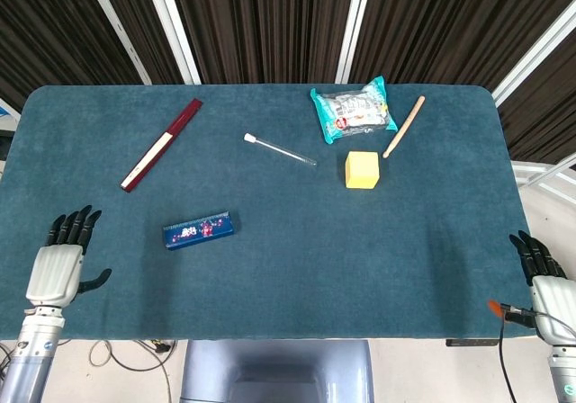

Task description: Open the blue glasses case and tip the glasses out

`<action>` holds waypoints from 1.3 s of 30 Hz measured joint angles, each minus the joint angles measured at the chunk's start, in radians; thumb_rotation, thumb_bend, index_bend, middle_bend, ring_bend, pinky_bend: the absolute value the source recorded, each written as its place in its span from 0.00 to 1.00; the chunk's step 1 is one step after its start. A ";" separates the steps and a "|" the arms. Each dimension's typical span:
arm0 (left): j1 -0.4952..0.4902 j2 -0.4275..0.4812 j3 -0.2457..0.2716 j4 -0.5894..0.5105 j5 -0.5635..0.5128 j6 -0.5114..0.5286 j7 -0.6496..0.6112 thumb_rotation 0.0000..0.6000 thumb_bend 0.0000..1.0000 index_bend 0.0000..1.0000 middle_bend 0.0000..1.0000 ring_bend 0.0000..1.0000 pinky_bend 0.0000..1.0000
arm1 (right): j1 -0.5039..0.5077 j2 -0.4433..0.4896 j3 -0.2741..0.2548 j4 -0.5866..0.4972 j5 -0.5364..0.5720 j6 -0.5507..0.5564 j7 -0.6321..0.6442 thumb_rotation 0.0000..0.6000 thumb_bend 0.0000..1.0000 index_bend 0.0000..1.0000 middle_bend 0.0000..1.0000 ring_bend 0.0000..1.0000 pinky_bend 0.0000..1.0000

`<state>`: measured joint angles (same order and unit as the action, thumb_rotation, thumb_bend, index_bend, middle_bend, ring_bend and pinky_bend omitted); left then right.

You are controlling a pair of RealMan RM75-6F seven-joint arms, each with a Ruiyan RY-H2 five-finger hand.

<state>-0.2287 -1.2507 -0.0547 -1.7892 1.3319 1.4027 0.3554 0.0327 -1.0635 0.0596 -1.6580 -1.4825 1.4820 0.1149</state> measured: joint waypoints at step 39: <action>-0.287 -0.457 -0.140 0.317 -0.285 -0.238 0.353 1.00 0.22 0.00 0.00 0.00 0.01 | 0.005 0.005 0.006 -0.004 0.022 -0.018 0.019 1.00 0.18 0.00 0.00 0.00 0.19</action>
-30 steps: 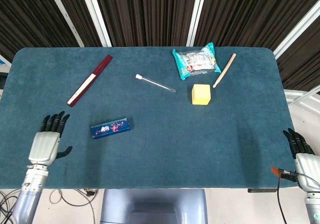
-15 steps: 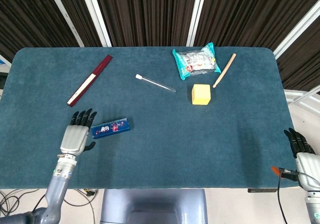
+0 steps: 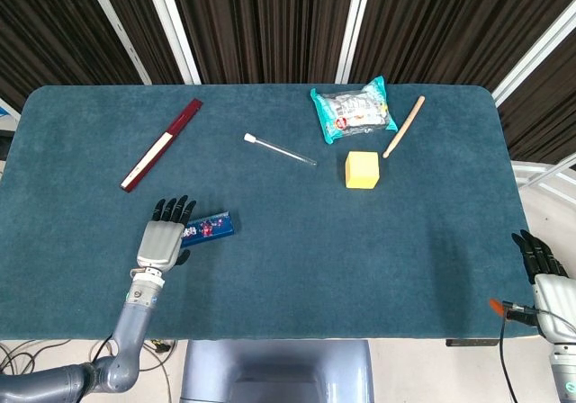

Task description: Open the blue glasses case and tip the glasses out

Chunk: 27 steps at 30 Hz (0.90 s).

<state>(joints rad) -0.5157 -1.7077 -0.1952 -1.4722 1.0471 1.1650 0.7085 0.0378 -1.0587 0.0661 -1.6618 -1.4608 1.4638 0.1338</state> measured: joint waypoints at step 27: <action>-0.031 0.076 -0.017 0.003 -0.034 -0.051 -0.065 1.00 0.36 0.00 0.12 0.00 0.02 | 0.001 -0.001 0.004 -0.003 0.009 -0.003 -0.004 1.00 0.18 0.00 0.00 0.00 0.19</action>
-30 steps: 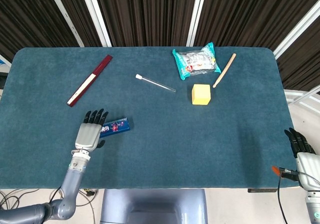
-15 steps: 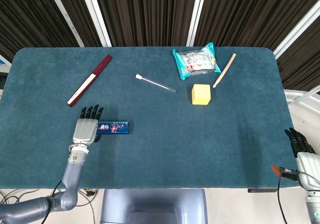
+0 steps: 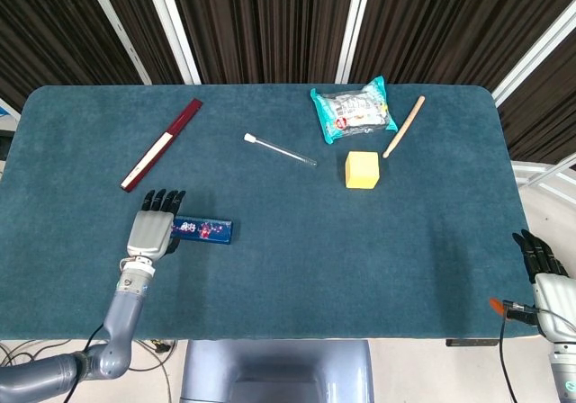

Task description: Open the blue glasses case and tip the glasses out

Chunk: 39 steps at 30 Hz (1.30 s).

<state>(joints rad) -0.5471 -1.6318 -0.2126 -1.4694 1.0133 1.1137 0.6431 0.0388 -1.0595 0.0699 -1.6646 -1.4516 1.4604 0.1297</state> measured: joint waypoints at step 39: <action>-0.123 0.151 0.045 -0.049 -0.163 -0.200 -0.020 1.00 0.39 0.00 0.21 0.00 0.02 | 0.001 -0.001 0.002 0.001 0.001 0.000 -0.004 1.00 0.18 0.00 0.00 0.00 0.19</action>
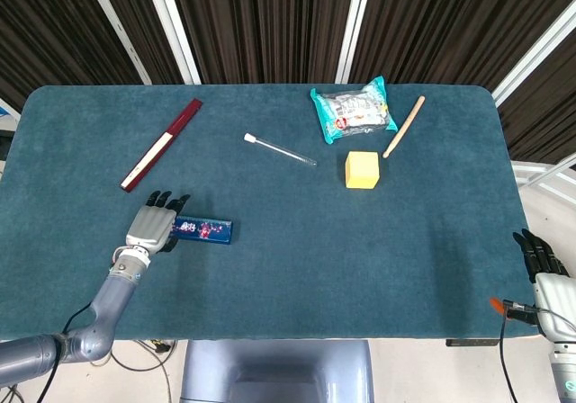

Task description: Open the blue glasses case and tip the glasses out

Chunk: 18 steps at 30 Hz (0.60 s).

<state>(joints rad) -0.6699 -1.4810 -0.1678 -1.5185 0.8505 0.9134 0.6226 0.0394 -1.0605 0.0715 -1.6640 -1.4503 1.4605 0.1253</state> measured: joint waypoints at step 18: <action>-0.022 -0.017 0.017 0.022 -0.016 0.013 -0.024 1.00 0.46 0.07 0.31 0.00 0.05 | 0.000 -0.001 0.001 0.000 0.000 0.002 -0.001 1.00 0.18 0.00 0.00 0.00 0.19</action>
<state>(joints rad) -0.6914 -1.4978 -0.1503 -1.4969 0.8340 0.9260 0.5983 0.0391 -1.0617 0.0727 -1.6637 -1.4499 1.4623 0.1247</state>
